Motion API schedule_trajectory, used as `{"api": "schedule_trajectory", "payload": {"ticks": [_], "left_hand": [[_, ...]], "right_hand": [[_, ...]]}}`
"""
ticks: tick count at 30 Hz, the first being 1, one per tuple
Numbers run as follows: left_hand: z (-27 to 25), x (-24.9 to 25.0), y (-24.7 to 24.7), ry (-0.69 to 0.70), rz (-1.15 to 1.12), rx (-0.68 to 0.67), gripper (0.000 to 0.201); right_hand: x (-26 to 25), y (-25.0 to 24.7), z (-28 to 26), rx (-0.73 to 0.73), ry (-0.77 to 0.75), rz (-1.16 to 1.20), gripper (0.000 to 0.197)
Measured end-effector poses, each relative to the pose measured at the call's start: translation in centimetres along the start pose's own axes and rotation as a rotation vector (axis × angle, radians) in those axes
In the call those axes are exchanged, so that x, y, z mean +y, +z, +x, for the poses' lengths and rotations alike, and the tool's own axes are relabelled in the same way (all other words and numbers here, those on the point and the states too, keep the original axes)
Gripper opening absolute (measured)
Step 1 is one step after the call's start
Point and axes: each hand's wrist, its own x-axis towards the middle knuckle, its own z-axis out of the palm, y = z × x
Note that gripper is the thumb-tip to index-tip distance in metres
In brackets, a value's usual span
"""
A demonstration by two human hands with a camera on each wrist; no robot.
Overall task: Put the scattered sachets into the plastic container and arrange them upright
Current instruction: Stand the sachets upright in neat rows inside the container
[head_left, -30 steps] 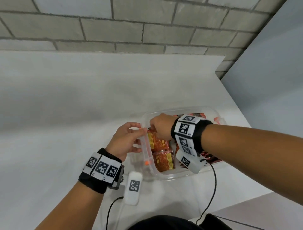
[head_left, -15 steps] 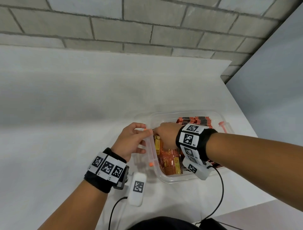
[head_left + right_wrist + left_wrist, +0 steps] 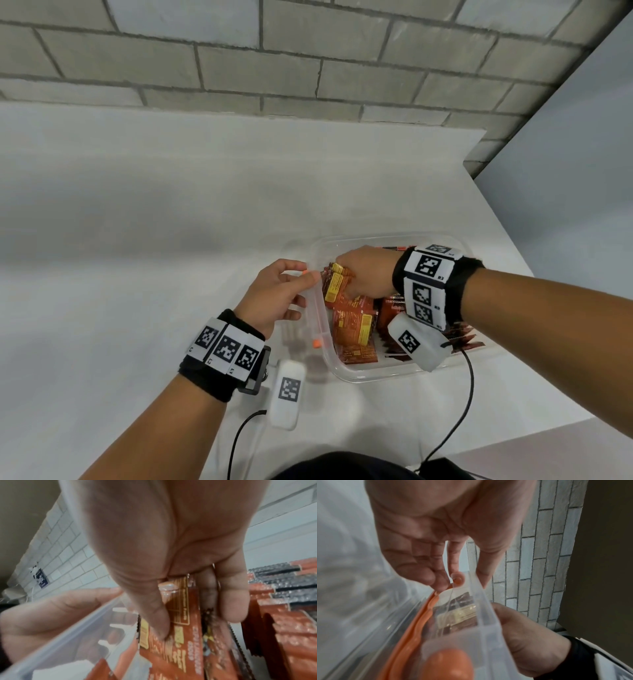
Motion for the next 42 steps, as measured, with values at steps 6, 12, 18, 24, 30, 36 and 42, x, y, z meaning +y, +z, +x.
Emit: {"api": "schedule_trajectory", "payload": {"ticks": [6,12,18,24,30,36,42], "left_hand": [[-0.2,-0.1,-0.1,0.006,0.011,0.014,0.034],[-0.9,0.7,0.3,0.132,0.045,0.138,0.032],[-2.9,2.5,1.7,0.304,0.305,0.071,0.056],[-4.4,3.1,4.5,0.385,0.345,-0.070,0.016],[-4.4,3.2,4.6,0.348,0.210,0.062,0.010],[-4.3,4.3,7.4,0.161,-0.228,-0.149,0.022],[-4.0,4.0,11.0,-0.021,-0.290,-0.432,0.045]], "right_hand": [[1.7,-1.2,-1.9,0.172,0.002,0.244,0.024],[3.9,-2.0,-3.8,0.249,0.011,0.573,0.013],[5.3,-2.8,-5.7,0.293,-0.090,0.947,0.013],[6.2,-2.8,-7.3,0.303,-0.226,1.009,0.010],[9.1,-2.7,-9.3,0.469,-0.215,1.031,0.013],[8.9,-2.8,-11.8,0.329,-0.373,0.965,0.027],[8.5,-2.2,-11.1,0.321,-0.287,0.558,0.018]]}}
